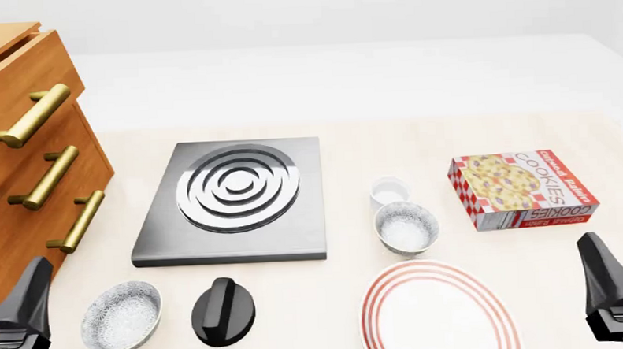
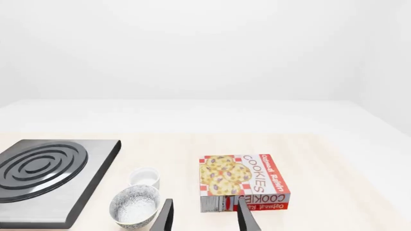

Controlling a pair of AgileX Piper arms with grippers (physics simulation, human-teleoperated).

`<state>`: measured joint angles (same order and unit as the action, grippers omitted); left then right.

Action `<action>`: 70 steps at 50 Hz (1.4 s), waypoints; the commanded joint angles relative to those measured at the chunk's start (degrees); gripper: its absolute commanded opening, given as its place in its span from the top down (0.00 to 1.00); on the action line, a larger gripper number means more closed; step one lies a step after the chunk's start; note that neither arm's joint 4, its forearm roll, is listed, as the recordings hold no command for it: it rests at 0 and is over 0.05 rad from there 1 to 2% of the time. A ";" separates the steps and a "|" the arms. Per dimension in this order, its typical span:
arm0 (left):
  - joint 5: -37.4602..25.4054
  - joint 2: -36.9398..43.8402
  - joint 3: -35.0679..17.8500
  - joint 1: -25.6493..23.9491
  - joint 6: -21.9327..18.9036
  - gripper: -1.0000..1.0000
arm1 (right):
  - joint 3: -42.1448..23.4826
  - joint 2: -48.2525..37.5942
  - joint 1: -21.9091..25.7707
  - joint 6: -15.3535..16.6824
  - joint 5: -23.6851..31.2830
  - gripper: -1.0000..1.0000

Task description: Pick the akita bowl between the plate and the ramekin and place it on the plate.

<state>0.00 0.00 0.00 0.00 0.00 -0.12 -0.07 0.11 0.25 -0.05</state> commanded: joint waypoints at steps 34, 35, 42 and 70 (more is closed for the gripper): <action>0.00 0.00 0.00 0.00 0.00 0.00 | -21.90 -1.50 1.57 -1.03 18.60 0.00; 0.00 0.00 0.00 0.00 0.00 0.00 | -23.81 -2.67 3.23 -1.57 19.52 0.00; 0.00 0.00 0.00 0.00 0.00 0.00 | -32.25 -9.13 4.57 -3.72 23.91 0.00; 0.00 0.00 0.00 0.00 0.00 0.00 | -63.03 -34.66 12.63 -1.60 43.61 0.00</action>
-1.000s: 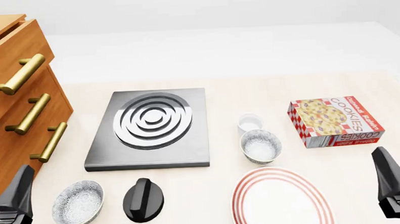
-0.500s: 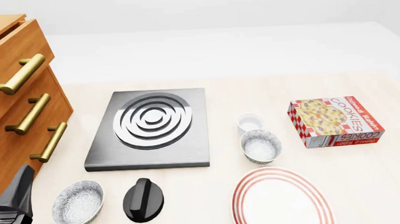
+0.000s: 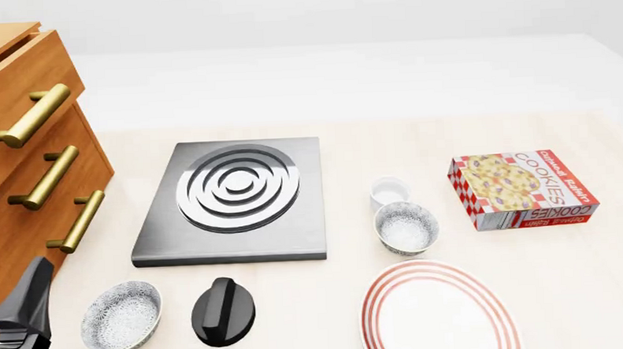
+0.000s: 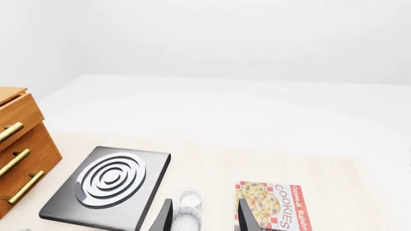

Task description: Pick the akita bowl between the plate and the ramekin and place it on the plate.

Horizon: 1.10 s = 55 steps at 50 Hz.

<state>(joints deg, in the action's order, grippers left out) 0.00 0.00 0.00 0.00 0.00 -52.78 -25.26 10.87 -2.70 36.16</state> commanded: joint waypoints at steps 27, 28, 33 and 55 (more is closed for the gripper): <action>0.00 0.00 0.00 0.00 0.00 0.00 | -35.50 -31.46 5.76 0.49 27.05 0.00; 0.00 0.00 0.00 0.00 0.00 0.00 | -35.86 -32.17 6.84 -0.58 27.40 0.00; 0.00 0.00 0.00 0.00 0.00 0.00 | -38.05 -35.05 8.22 -0.47 28.80 0.00; 0.00 0.00 0.00 0.00 0.00 0.00 | -32.69 -46.42 10.69 -4.04 27.80 0.00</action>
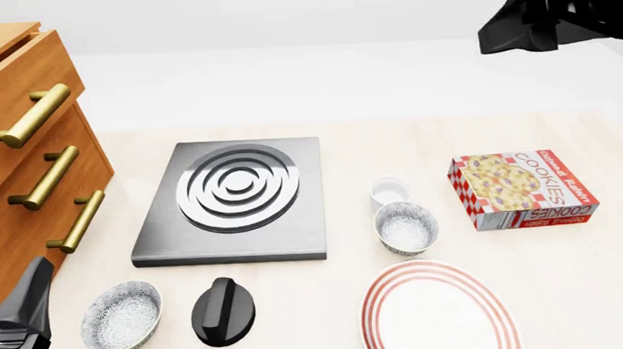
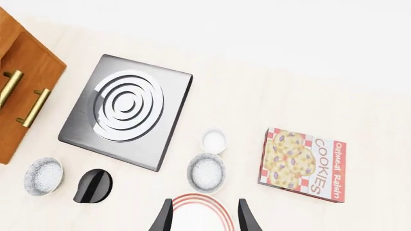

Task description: Pick the akita bowl between the plate and the ramekin and place it on the plate.

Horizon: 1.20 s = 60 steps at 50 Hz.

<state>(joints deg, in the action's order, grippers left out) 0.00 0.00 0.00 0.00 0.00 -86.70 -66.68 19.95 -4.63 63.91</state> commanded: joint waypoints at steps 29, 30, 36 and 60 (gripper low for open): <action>0.00 0.00 0.00 0.00 0.00 0.00 | 23.65 -15.78 0.59 -13.05 -23.14 0.00; 0.00 0.00 0.00 0.00 0.00 0.00 | 24.05 -16.04 0.62 -12.99 -23.61 0.00; 0.00 0.00 0.00 0.00 0.00 0.00 | 25.99 -17.75 -0.67 -12.67 -26.07 0.00; 0.00 0.00 0.00 0.00 0.00 0.00 | 32.88 -23.56 -5.14 -10.98 -34.60 0.00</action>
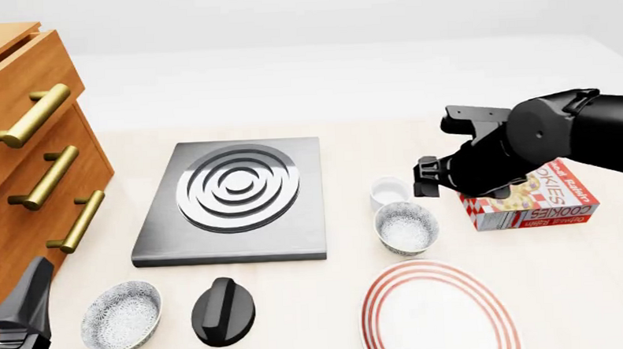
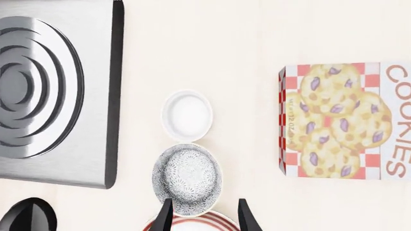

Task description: Pick the akita bowl between the plate and the ramekin and place it on the plate.

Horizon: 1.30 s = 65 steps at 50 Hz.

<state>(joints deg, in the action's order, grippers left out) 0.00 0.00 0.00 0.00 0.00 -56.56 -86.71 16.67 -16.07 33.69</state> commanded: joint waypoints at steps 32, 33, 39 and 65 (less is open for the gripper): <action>0.00 0.00 0.00 0.00 0.00 0.00 | 7.12 -8.36 -4.99 0.53 -11.84 0.00; 0.00 0.00 0.00 0.00 0.00 0.00 | 7.13 -8.36 -4.99 0.53 -11.85 0.00; 0.00 0.00 0.00 0.00 0.00 0.00 | 9.10 -9.26 -4.67 0.85 -13.93 0.00; 0.00 0.00 0.00 0.00 0.00 0.00 | 9.77 -11.34 -2.99 0.01 -16.14 0.00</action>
<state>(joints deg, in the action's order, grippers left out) 0.00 0.00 0.00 0.00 0.00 -46.94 -97.08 13.11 -15.67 18.54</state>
